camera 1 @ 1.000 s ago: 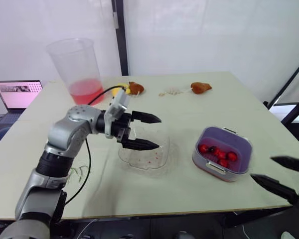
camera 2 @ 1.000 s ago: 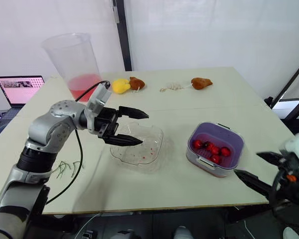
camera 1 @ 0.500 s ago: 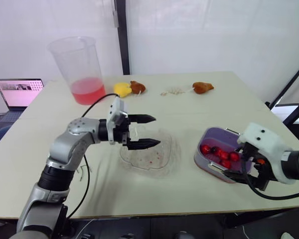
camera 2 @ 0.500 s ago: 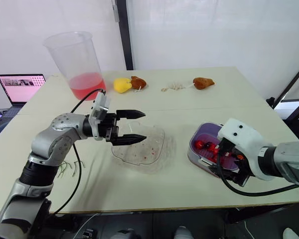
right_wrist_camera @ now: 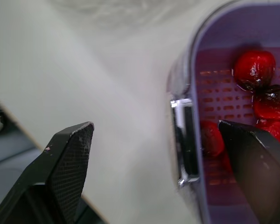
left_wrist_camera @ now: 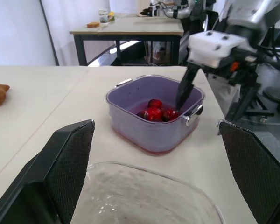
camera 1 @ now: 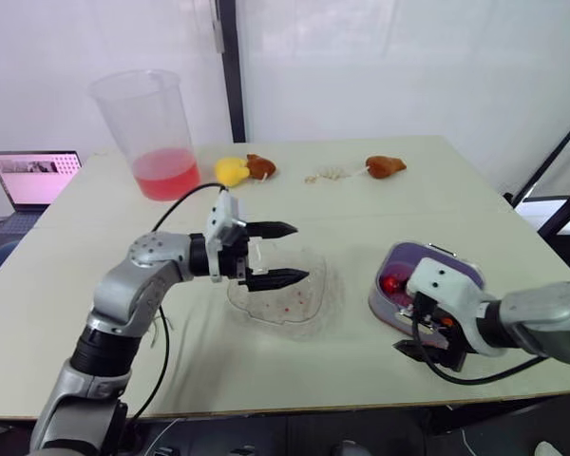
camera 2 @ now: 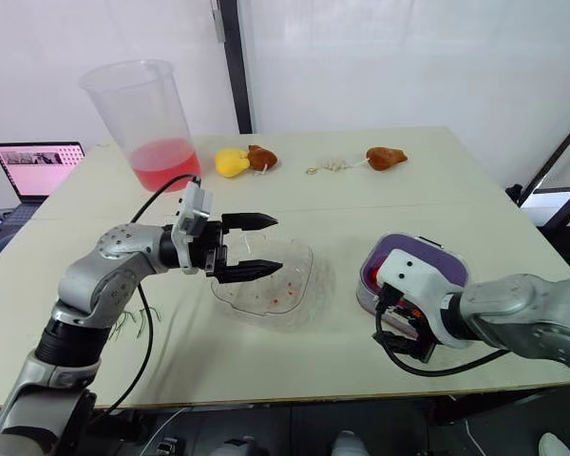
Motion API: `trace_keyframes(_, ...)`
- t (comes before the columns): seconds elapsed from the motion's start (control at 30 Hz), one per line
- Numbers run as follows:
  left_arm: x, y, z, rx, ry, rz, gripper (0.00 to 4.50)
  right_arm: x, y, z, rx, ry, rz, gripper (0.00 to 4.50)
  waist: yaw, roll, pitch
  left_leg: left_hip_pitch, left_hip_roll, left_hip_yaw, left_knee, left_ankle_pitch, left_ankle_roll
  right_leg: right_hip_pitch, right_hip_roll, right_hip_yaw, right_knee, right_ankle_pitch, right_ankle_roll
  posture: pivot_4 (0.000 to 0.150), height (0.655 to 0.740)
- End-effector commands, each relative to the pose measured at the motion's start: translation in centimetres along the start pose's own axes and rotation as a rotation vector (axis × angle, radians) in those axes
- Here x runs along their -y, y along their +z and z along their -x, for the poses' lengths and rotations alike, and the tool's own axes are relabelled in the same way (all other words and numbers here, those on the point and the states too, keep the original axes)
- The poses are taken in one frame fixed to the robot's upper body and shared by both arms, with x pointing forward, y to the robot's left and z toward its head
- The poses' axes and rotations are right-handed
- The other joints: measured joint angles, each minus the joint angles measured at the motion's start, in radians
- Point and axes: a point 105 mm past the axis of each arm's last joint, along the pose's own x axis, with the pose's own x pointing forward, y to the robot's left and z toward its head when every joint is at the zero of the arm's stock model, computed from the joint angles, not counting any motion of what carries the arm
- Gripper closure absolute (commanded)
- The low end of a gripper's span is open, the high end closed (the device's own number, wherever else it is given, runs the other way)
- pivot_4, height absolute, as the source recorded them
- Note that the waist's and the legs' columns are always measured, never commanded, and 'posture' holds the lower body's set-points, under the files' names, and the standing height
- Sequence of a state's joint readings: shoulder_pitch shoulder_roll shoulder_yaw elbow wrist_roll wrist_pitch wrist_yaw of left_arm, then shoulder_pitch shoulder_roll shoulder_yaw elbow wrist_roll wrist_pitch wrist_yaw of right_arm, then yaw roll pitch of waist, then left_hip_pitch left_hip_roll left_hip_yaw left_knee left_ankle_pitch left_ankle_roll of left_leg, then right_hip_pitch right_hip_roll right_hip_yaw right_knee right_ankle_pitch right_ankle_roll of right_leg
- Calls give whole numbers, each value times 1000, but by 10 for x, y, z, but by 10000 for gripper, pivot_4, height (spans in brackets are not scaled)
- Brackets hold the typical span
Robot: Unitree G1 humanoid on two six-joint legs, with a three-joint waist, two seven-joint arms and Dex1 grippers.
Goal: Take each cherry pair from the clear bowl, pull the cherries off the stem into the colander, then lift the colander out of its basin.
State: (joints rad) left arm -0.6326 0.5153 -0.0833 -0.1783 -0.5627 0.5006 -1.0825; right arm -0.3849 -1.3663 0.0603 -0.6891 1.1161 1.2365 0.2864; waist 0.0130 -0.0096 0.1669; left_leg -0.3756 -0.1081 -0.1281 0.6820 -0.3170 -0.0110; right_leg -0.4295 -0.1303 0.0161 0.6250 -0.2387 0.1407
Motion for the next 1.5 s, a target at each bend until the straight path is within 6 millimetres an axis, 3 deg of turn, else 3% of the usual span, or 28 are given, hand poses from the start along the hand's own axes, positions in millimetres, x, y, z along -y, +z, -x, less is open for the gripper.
trace_keyframes(0.03, 3, 10, 4, 14, 13, -39, 0, 2, 2, -4, -13, -14, 33, 12851, 0, 0, 0, 0, 0, 0, 0, 0, 0, 0, 0, 0, 0, 0, 0, 1500, 7400)
trace_keyframes(0.23, 4, 10, 4, 11, 23, -39, 0, 8, 5, 2, -23, -17, 44, 41506, 1, 0, 0, 0, 0, 0, 0, 0, 0, 0, 0, 0, 0, 0, 0, 1500, 7400)
trace_keyframes(0.27, 3, 10, 5, 11, 25, -39, 0, 9, 6, 4, -21, -18, 43, 43011, 1, 0, 0, 0, 0, 0, 0, 0, 0, 0, 0, 0, 0, 0, 0, 1500, 7400)
trace_keyframes(0.7, 2, 10, 1, 12, 15, -51, 0, 7, 10, 18, -16, 10, 52, 42799, 1, 0, 0, 0, 0, 0, -1, 0, 0, 0, 0, 0, 0, 0, 0, 1500, 7400)
trace_keyframes(1.07, -1, 7, 1, 8, 7, -64, 0, 16, 21, 53, 21, -29, 64, 42799, 2, 0, 0, -1, 0, 0, -1, -1, 1, 0, 0, 0, 0, 0, 0, 1500, 7400)
trace_keyframes(1.5, -4, 5, -1, 4, 1, -75, 0, 14, 23, 61, 57, -21, 34, 42799, 2, 0, 0, -1, 0, 0, -1, 0, 0, -1, 0, 0, 0, 0, 0, 1500, 7400)
